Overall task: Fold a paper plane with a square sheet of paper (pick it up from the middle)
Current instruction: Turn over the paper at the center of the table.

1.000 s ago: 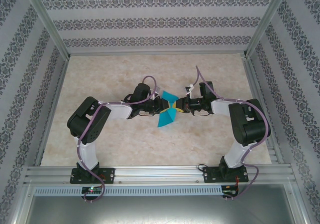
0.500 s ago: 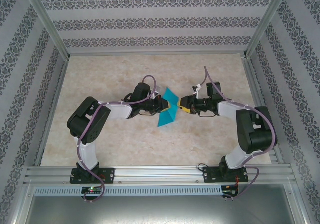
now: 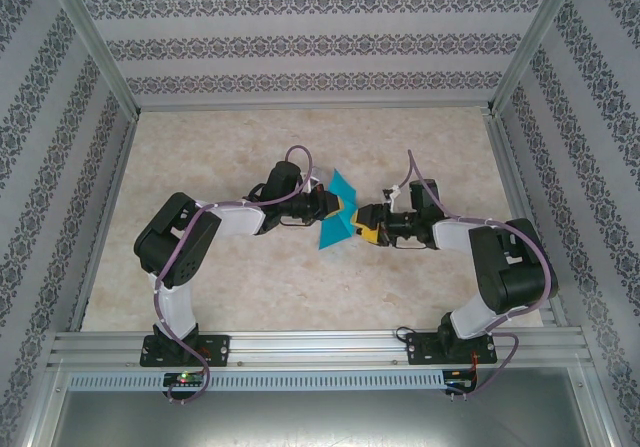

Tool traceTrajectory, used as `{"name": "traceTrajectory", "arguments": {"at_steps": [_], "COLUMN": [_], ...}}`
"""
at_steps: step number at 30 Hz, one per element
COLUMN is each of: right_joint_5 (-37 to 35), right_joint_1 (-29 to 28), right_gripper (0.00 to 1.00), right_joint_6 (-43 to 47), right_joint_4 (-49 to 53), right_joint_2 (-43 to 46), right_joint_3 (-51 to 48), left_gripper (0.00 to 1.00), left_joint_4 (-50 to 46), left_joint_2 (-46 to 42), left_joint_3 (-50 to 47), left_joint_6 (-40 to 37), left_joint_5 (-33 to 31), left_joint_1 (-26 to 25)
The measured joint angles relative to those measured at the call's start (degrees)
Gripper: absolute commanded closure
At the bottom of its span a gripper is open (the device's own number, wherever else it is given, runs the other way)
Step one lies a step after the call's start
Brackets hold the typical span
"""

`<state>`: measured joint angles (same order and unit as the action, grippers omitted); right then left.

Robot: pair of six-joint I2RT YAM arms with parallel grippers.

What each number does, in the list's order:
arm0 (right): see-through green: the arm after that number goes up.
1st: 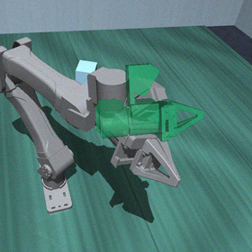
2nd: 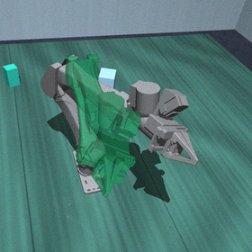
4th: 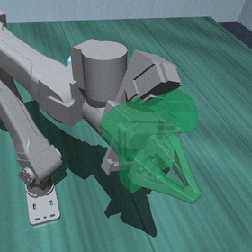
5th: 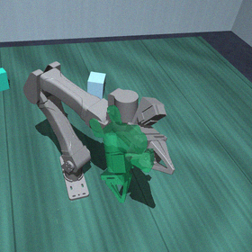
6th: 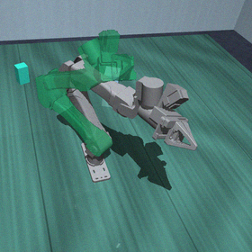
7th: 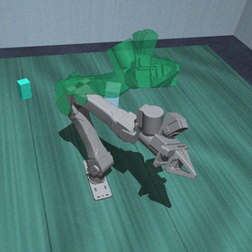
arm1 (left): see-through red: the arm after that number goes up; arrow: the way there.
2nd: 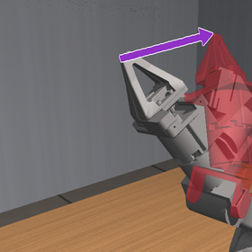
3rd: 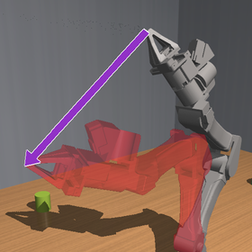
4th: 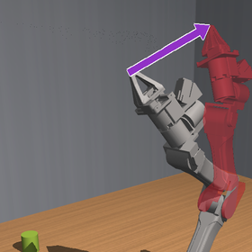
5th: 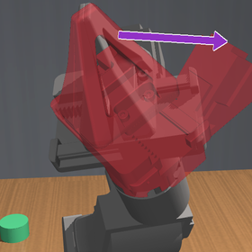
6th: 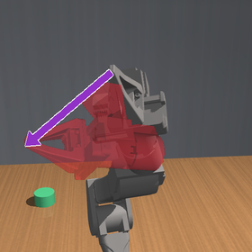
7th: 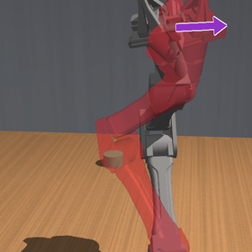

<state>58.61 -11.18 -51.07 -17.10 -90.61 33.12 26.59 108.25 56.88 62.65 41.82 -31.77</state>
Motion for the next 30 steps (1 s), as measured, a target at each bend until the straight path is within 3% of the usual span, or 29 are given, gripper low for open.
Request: {"name": "traceTrajectory", "arguments": {"at_steps": [12,30], "right_joint_5": [0.59,0.85], "right_joint_1": [-2.12,-2.05], "right_gripper": [0.52,0.64], "right_joint_6": [-13.05,-18.08], "right_joint_4": [-14.05,-17.05], "right_joint_2": [-0.02,0.74], "right_joint_3": [-1.73,-2.67], "left_gripper": [0.93,0.90], "left_joint_4": [2.82,4.44], "left_joint_2": [-0.02,-1.88], "left_joint_3": [0.00,-2.03], "left_joint_6": [1.51,1.97], "left_joint_5": [0.02,0.22], "left_joint_1": [0.00,0.02]}}
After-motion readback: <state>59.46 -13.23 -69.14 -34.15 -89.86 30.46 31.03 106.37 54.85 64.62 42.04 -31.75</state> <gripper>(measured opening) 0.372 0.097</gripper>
